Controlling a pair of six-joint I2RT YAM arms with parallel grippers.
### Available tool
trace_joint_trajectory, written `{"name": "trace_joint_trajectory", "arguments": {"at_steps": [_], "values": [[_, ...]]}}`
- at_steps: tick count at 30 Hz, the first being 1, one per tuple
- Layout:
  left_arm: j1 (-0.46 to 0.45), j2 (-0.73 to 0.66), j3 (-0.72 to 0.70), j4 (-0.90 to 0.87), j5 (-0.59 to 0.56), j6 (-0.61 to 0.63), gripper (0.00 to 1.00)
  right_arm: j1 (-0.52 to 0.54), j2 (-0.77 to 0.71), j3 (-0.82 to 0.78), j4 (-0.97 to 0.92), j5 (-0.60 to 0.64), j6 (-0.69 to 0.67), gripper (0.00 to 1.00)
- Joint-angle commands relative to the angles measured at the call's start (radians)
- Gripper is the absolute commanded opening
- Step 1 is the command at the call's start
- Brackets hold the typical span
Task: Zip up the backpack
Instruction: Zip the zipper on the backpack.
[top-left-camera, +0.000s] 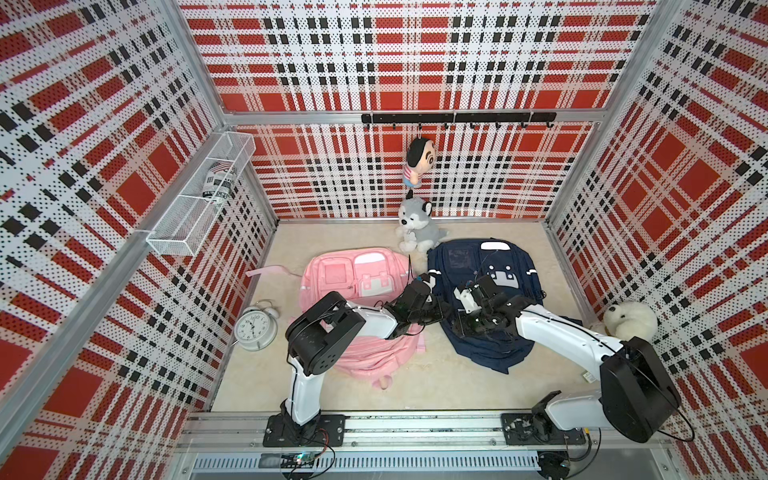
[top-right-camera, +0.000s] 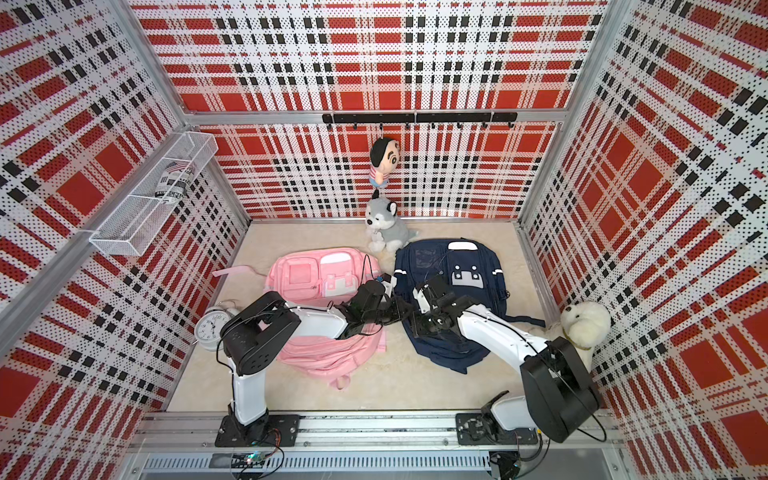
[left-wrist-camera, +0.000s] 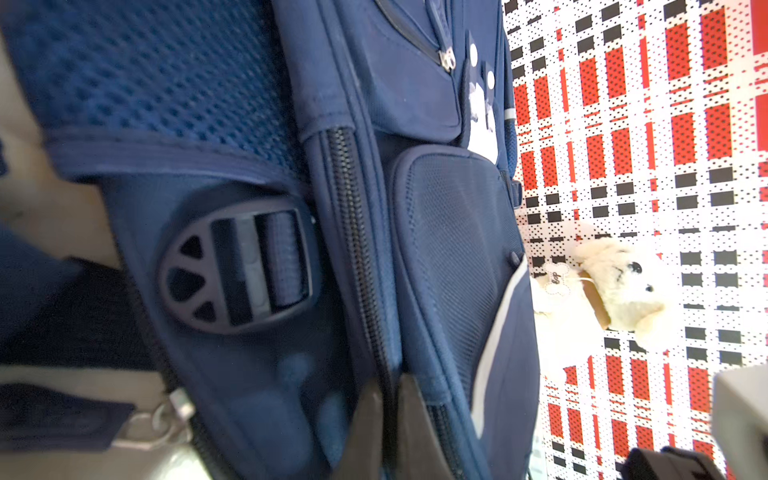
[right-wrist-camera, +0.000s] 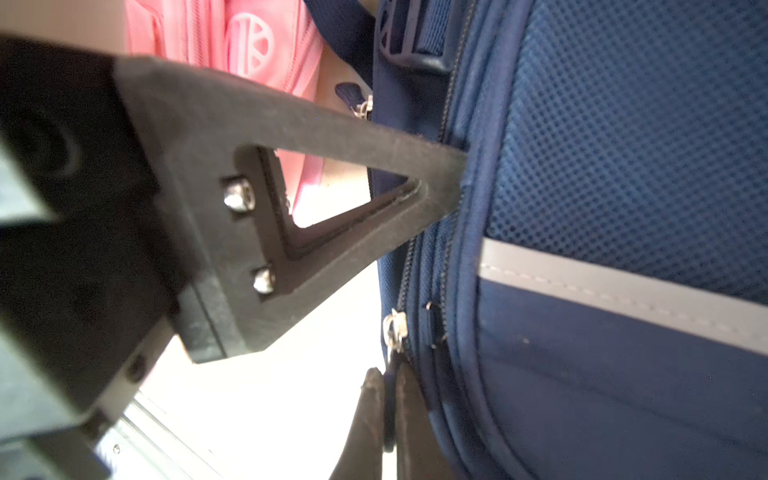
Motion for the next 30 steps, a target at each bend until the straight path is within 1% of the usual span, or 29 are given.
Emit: {"name": "trace_joint_trajectory", "arguments": {"at_steps": [1,4,9,19,30], "values": [[0.021,0.041,0.031,0.015,-0.021,0.032,0.00,0.022,0.007,0.048,-0.083,-0.079,-0.043,0.00],[0.030,0.051,0.044,0.018,-0.015,0.035,0.00,0.022,0.024,0.065,-0.137,-0.070,-0.058,0.00],[0.053,0.060,0.055,0.022,-0.007,0.046,0.00,0.024,0.025,0.106,-0.259,-0.018,-0.091,0.00],[0.111,0.045,0.063,0.033,0.004,0.049,0.00,0.024,0.006,0.117,-0.259,-0.018,-0.091,0.00],[0.141,0.040,0.069,0.040,0.028,0.058,0.00,0.022,-0.020,0.107,-0.259,-0.018,-0.091,0.00]]}}
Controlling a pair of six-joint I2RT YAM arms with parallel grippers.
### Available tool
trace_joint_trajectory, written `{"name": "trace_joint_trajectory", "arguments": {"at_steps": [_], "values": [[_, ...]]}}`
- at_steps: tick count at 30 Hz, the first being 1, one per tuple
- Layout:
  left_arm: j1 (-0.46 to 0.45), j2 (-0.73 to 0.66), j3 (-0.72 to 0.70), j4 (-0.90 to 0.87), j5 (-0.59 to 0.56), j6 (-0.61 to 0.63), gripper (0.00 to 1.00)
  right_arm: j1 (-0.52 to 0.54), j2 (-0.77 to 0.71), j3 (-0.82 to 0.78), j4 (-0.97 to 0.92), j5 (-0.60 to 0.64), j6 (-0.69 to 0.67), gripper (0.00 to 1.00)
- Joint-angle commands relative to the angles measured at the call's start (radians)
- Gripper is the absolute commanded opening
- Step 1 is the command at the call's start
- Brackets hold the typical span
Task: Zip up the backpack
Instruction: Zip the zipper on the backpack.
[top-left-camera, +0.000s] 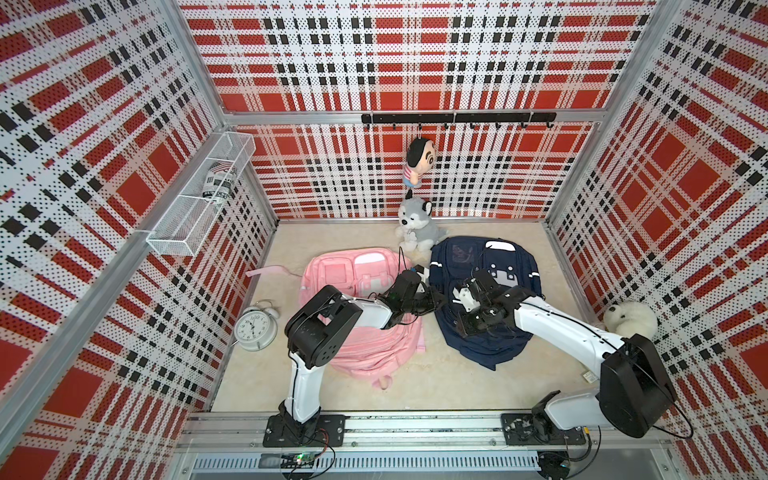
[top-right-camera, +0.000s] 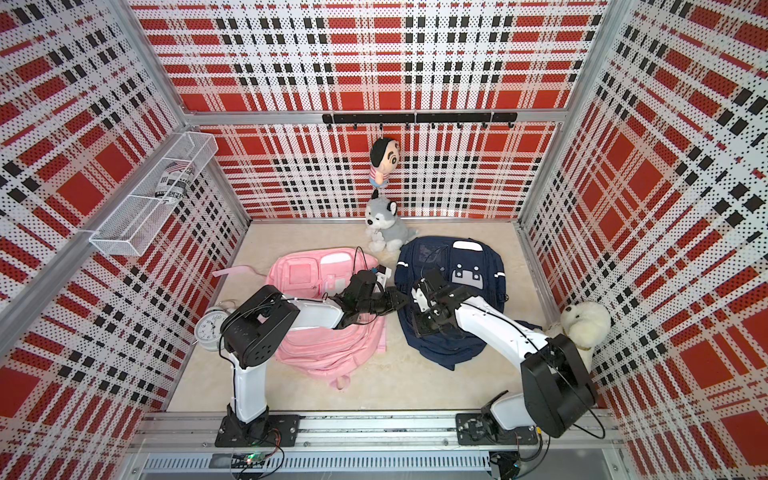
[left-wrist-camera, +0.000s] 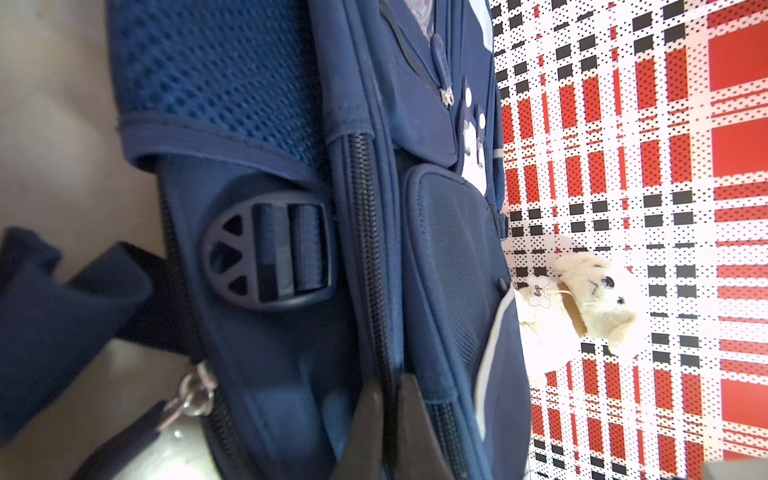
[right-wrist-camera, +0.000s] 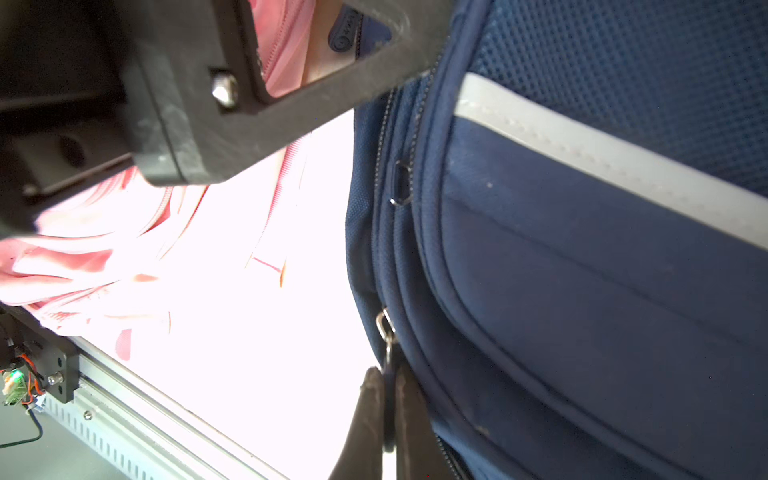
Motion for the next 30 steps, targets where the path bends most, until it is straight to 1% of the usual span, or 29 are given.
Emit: {"name": "trace_joint_trajectory", "arguments": {"at_steps": [1,6,7,12,14,20,21,22,28,30], "values": [[0.045,0.010,0.029,0.030,-0.078,0.037,0.00,0.017,-0.042,0.007,-0.080,-0.055,-0.012,0.00],[0.048,0.015,0.034,0.030,-0.064,0.044,0.00,0.015,-0.054,0.034,-0.080,-0.055,-0.012,0.00],[0.048,0.016,0.035,0.029,-0.061,0.047,0.00,0.015,-0.054,0.041,-0.322,0.137,-0.037,0.00],[0.058,0.014,0.030,0.029,-0.058,0.053,0.00,0.015,-0.032,0.048,-0.376,0.159,-0.035,0.00],[0.065,0.012,0.029,0.030,-0.056,0.058,0.00,0.015,-0.034,0.035,-0.386,0.192,-0.019,0.00],[0.065,0.015,0.035,0.029,-0.041,0.063,0.00,0.015,-0.073,0.014,-0.386,0.192,-0.017,0.00],[0.065,0.016,0.034,0.028,-0.042,0.063,0.00,0.014,-0.080,0.010,-0.357,0.257,0.042,0.00],[0.065,0.013,0.032,0.029,-0.045,0.063,0.00,0.011,-0.088,0.000,-0.330,0.270,0.069,0.00],[0.067,0.007,0.023,0.030,-0.046,0.066,0.00,-0.003,-0.130,-0.110,-0.218,0.242,0.154,0.00],[0.070,0.006,0.021,0.030,-0.046,0.066,0.00,-0.003,-0.129,-0.109,-0.212,0.264,0.176,0.00]]}}
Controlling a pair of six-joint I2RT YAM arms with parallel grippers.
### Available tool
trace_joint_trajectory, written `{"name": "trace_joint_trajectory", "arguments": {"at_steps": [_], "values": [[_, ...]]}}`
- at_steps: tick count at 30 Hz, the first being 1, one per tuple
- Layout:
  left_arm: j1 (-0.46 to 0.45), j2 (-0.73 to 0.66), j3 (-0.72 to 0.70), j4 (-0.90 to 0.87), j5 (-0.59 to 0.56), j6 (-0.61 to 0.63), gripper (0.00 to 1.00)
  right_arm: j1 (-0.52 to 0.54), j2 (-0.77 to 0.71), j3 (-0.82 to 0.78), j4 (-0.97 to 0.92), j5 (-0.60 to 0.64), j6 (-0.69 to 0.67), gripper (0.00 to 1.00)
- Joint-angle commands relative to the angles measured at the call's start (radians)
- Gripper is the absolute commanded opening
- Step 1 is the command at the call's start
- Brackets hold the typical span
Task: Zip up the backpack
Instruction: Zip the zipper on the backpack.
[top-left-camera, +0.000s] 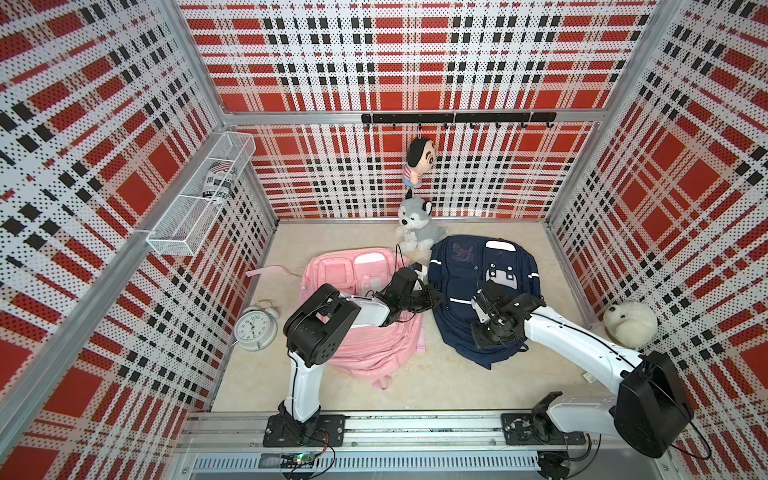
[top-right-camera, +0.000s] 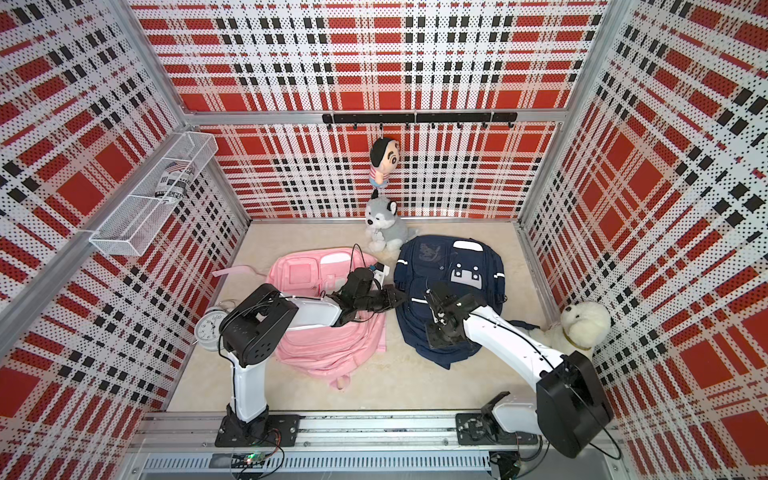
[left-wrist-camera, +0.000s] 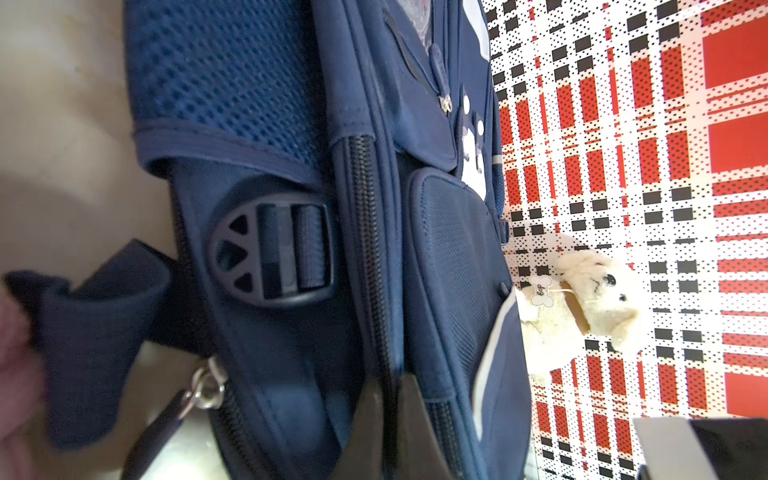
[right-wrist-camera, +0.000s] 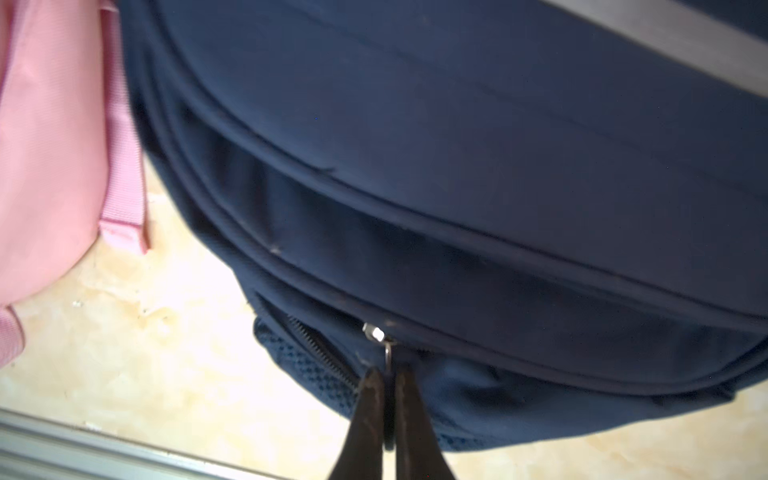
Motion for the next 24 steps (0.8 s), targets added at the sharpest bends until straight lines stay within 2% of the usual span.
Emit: {"name": "trace_joint_trajectory", "arguments": {"at_steps": [1,4,9,11,13,16,19,24], "values": [[0.044,0.008,0.018,0.034,-0.071,0.024,0.00,-0.006,-0.019,-0.021,-0.024,0.046,0.079,0.00],[0.046,0.007,0.017,0.034,-0.067,0.024,0.00,-0.005,-0.029,-0.066,0.108,-0.040,0.145,0.00],[0.053,0.000,0.009,0.023,-0.074,0.029,0.00,0.001,-0.038,-0.137,0.261,-0.108,0.153,0.00],[0.051,-0.004,0.010,0.023,-0.066,0.025,0.10,0.019,-0.052,-0.151,0.324,-0.135,0.154,0.00],[0.041,-0.014,0.008,0.023,-0.063,0.021,0.25,0.035,-0.066,-0.151,0.373,-0.153,0.156,0.00],[0.021,-0.046,-0.006,0.023,-0.057,0.015,0.38,0.043,-0.079,-0.144,0.398,-0.163,0.148,0.00],[0.001,-0.082,-0.029,0.023,-0.046,0.004,0.44,0.047,-0.081,-0.134,0.409,-0.170,0.141,0.00],[-0.045,-0.148,-0.079,0.017,-0.040,-0.027,0.45,0.064,-0.078,-0.115,0.426,-0.179,0.134,0.00]]}}
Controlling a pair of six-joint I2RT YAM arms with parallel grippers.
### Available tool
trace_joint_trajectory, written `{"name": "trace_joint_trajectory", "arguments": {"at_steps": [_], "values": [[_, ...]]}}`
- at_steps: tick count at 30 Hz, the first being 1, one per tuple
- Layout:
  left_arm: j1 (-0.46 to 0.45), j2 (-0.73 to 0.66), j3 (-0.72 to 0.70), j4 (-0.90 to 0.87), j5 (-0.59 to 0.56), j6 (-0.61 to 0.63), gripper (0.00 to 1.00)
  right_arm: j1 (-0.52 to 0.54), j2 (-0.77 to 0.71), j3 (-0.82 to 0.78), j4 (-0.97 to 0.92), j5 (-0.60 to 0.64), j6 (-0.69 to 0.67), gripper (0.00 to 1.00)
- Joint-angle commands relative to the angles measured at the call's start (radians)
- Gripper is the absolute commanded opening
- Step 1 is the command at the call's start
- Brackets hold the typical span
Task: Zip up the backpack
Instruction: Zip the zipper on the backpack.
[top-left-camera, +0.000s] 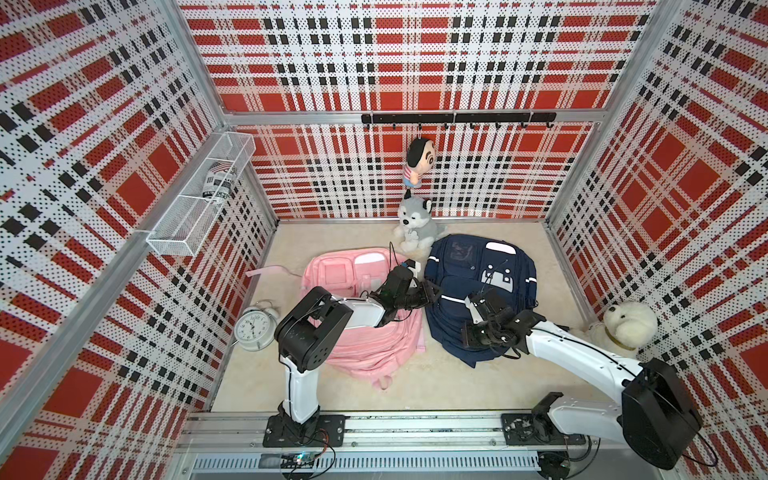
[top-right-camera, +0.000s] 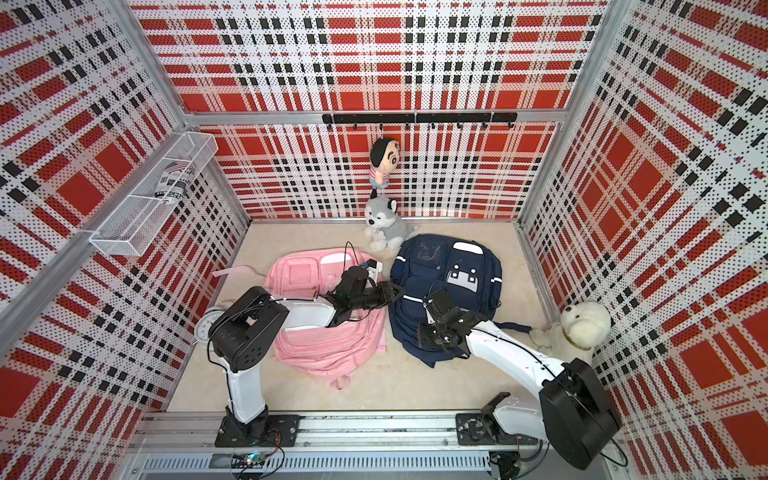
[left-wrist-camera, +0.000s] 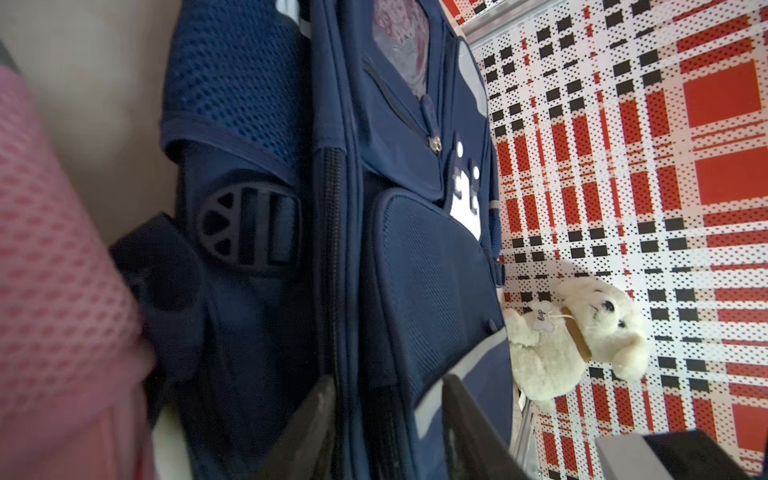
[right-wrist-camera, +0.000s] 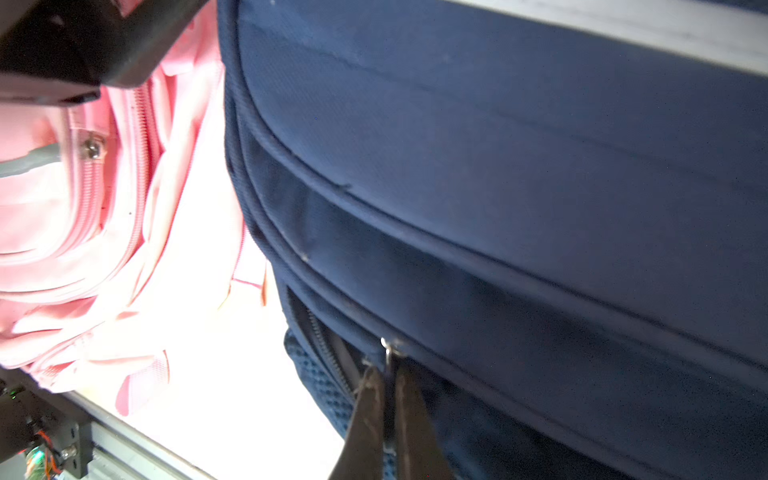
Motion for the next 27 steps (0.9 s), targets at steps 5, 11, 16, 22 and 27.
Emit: {"name": "trace_joint_trajectory", "arguments": {"at_steps": [5,11,16,22,27], "values": [[-0.076,-0.106,-0.068,-0.027,0.013,-0.033,0.45,0.021,-0.011,0.035,0.055,-0.018,-0.025,0.00],[-0.113,-0.168,-0.094,-0.126,-0.029,-0.024,0.45,0.024,-0.004,0.036,0.084,-0.034,-0.041,0.00],[-0.148,-0.198,-0.098,-0.159,-0.055,-0.041,0.45,0.025,0.009,0.029,0.110,-0.048,-0.046,0.00],[-0.188,-0.178,-0.105,-0.150,-0.059,-0.094,0.45,0.026,0.006,0.033,0.118,-0.032,-0.046,0.00],[-0.211,-0.180,-0.164,-0.092,-0.071,-0.154,0.45,0.026,0.015,0.041,0.115,-0.021,-0.083,0.00]]}}
